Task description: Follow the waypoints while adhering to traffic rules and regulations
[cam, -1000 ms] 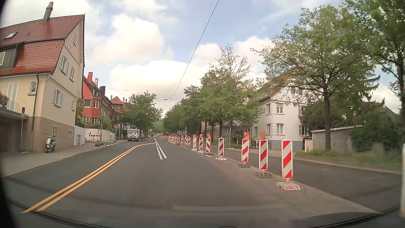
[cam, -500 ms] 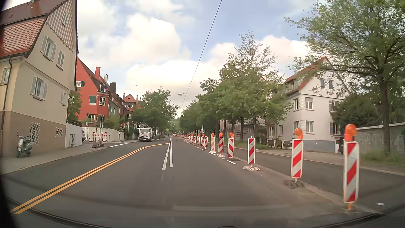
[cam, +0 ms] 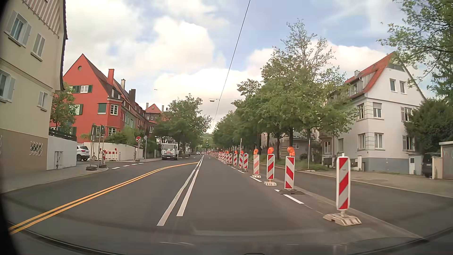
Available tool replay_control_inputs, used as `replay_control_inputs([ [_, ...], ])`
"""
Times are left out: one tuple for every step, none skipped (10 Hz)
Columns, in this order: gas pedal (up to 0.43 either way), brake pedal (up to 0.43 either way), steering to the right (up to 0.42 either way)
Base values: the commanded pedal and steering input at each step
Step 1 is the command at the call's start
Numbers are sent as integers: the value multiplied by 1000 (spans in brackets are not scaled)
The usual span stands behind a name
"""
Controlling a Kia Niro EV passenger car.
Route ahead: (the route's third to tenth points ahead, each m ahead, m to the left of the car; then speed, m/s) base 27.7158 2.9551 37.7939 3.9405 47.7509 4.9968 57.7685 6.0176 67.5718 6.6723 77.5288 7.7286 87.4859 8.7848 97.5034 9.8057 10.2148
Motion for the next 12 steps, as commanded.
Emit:
replay_control_inputs([
  [169, 0, -39],
  [169, 0, -38],
  [169, 0, -38],
  [177, 0, -35],
  [177, 0, -29],
  [177, 0, -28],
  [177, 0, -25],
  [177, 0, -19],
  [177, 0, -19],
  [177, 0, -18],
  [177, 0, -14],
  [177, 0, -11],
])
